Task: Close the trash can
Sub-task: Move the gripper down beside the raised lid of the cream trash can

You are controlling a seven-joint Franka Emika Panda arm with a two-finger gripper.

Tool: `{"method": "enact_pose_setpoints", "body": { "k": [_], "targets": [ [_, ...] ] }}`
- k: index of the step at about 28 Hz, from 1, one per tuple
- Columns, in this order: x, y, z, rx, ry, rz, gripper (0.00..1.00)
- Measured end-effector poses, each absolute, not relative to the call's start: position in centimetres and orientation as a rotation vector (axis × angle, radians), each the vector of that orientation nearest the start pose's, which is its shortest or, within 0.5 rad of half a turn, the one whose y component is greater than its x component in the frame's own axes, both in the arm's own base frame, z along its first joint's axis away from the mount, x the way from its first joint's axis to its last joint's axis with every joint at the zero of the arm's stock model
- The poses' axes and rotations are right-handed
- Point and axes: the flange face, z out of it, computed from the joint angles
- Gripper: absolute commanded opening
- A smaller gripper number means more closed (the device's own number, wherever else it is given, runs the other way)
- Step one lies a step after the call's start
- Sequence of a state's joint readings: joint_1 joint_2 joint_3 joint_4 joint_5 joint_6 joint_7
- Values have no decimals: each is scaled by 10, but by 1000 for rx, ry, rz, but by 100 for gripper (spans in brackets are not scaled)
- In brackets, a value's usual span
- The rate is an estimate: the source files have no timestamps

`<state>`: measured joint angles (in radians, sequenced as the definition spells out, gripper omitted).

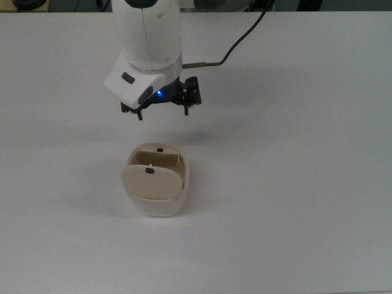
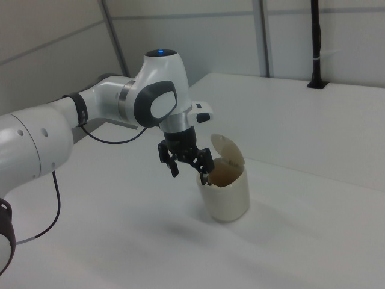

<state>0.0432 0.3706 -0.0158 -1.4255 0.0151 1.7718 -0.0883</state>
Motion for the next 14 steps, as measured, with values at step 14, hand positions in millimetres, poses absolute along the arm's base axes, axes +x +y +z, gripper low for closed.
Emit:
{"method": "enact_pose_setpoints", "body": {
  "k": [14],
  "targets": [
    [668,-2,503,-3142,-120,-18,0]
  ]
}}
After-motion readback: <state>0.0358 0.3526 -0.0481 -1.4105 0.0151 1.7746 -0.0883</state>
